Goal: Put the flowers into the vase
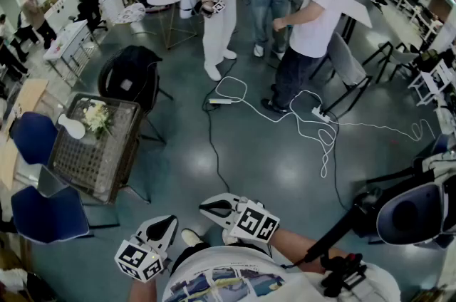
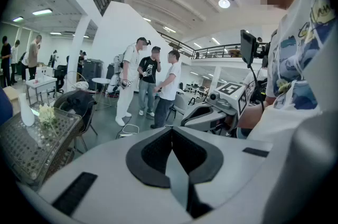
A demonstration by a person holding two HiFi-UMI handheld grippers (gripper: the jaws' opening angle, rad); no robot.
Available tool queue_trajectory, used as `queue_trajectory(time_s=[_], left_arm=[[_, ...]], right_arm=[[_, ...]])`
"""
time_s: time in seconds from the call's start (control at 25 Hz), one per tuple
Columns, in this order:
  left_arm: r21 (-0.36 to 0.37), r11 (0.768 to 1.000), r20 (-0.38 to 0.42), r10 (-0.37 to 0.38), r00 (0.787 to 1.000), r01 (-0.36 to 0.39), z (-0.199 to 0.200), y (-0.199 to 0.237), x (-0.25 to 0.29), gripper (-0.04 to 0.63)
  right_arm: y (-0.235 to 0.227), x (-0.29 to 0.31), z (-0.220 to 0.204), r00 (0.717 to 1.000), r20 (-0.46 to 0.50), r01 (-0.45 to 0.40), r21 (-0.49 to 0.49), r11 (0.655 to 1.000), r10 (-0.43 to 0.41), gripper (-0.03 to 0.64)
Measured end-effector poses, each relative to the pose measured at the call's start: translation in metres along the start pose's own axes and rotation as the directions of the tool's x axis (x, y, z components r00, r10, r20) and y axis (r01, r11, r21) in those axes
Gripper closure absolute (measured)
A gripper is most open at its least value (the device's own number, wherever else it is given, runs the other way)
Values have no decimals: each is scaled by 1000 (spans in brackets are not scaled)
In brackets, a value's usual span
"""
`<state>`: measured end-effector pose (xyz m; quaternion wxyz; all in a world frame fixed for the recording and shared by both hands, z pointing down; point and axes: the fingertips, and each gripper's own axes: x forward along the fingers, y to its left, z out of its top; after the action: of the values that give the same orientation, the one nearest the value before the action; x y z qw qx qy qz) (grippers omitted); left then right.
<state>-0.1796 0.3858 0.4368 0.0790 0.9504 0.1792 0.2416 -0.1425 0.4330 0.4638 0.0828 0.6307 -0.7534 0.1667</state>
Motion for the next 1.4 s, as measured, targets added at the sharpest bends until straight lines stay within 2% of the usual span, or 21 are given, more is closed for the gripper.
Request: queue_trajectory(time_s=[0.08, 0.16, 0.36, 0.48, 0.72, 0.92, 1.16, 1.28, 1.4], left_arm=[[19, 999, 12, -47, 999, 47, 11, 7, 17, 586], [28, 997, 22, -69, 997, 69, 19, 15, 25, 586], [-17, 999, 37, -32, 999, 33, 11, 42, 23, 586], [-33, 999, 36, -21, 999, 22, 8, 63, 26, 586], [-44, 997, 57, -55, 997, 57, 27, 137, 28, 586], [2, 999, 127, -54, 990, 54, 68, 208, 17, 586], [16, 1000, 124, 14, 992, -16, 67, 299, -19, 586], [-61, 995, 141, 85, 986, -77, 59, 329, -36, 586], [-137, 982, 165, 155, 974, -133, 53, 359, -49, 586]], right_arm=[[-20, -7, -3, 998, -4, 69, 11, 998, -68, 606], [-34, -7, -6, 995, -7, 102, 23, 994, -102, 606], [-44, 21, -16, 999, -38, 37, 27, 999, -36, 606], [-64, 41, -15, 999, -41, 31, 55, 998, -28, 604], [-108, 104, 18, 998, -57, 31, 92, 995, -26, 603], [-156, 166, 55, 995, -90, 51, 40, 998, -48, 600], [-205, 271, 98, 997, -77, 29, 12, 1000, -28, 534], [-223, 313, 108, 994, -105, -26, 57, 998, 32, 529], [-257, 355, 114, 988, -143, -46, 83, 995, 58, 529]])
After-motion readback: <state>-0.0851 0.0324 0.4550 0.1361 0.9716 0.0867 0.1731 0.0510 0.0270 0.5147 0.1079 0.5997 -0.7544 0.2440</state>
